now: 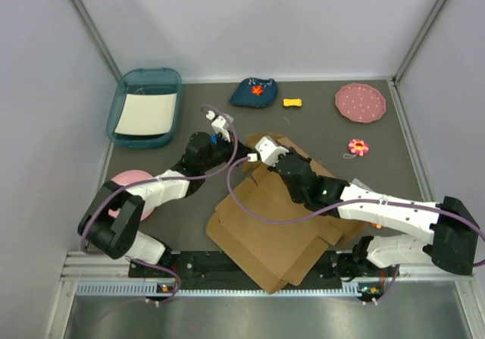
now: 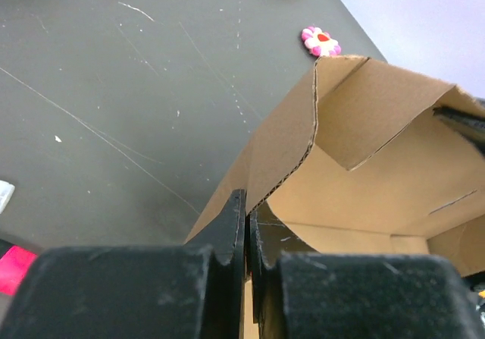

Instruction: Fold the paper box

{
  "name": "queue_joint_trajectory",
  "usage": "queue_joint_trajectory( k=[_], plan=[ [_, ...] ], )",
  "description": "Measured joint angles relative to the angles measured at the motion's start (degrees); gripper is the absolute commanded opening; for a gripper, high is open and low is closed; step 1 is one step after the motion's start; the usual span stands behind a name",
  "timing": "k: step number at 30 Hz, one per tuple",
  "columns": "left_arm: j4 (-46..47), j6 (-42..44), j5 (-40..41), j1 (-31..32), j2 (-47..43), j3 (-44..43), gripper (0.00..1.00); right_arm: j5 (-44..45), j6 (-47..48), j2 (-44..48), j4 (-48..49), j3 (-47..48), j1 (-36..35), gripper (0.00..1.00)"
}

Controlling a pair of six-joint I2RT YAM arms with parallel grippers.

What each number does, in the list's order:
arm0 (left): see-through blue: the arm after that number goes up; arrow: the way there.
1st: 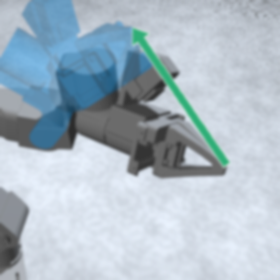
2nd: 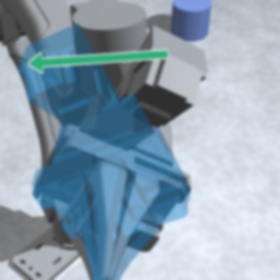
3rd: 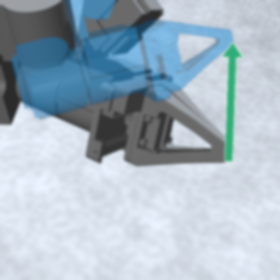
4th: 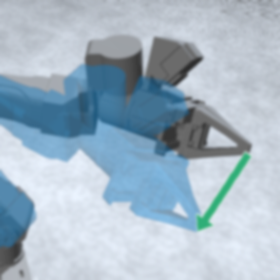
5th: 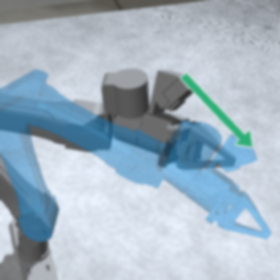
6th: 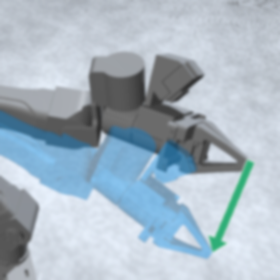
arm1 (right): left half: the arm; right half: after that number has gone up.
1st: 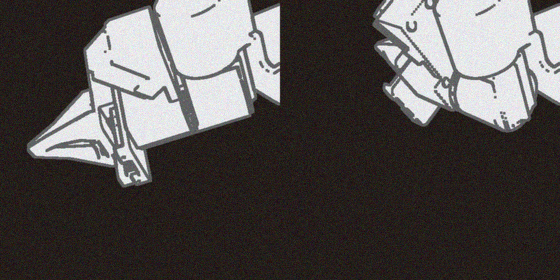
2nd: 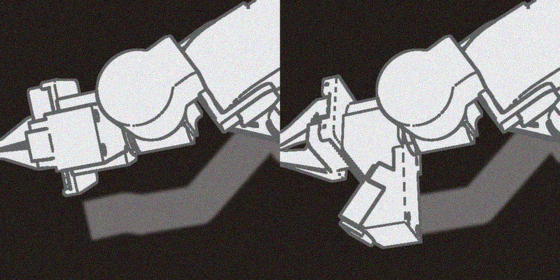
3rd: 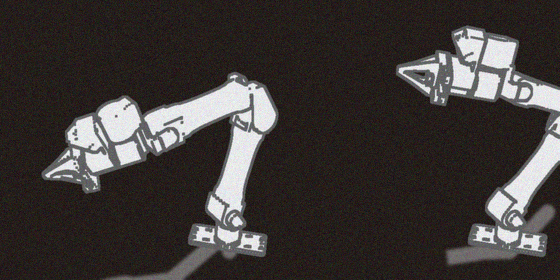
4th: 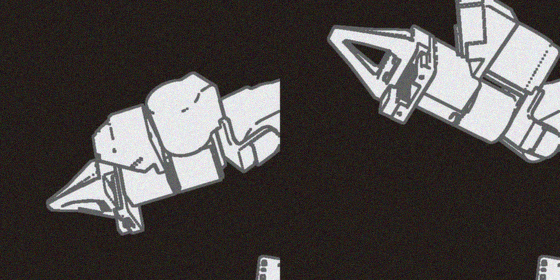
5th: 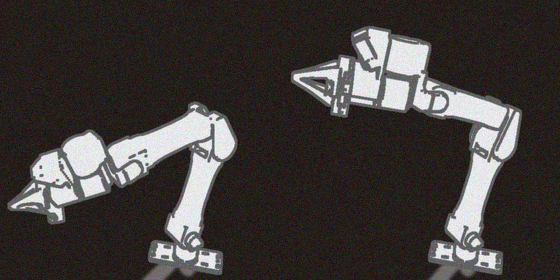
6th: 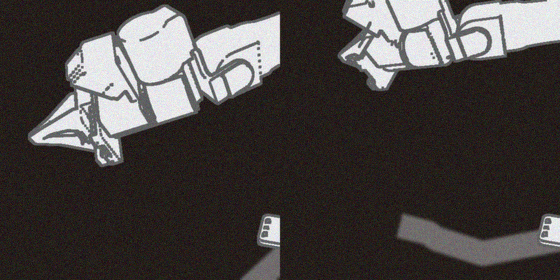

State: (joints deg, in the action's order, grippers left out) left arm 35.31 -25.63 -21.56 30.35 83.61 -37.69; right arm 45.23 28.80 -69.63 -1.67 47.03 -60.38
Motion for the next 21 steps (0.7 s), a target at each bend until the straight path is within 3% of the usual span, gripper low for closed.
queue_joint_trajectory(
  k=[8, 21],
  plan=[
    [-5.57, -5.84, 2.75, 0.98, -2.01, -3.63, 0.00, 2.78, 0.09, -0.44, 0.42, -0.02, -0.37, 0.00],
    [-10.19, -8.46, 9.31, 5.49, -4.72, -3.78, 0.00, 4.26, 1.20, -0.68, -0.35, -0.02, -0.59, 0.00]
  ],
)
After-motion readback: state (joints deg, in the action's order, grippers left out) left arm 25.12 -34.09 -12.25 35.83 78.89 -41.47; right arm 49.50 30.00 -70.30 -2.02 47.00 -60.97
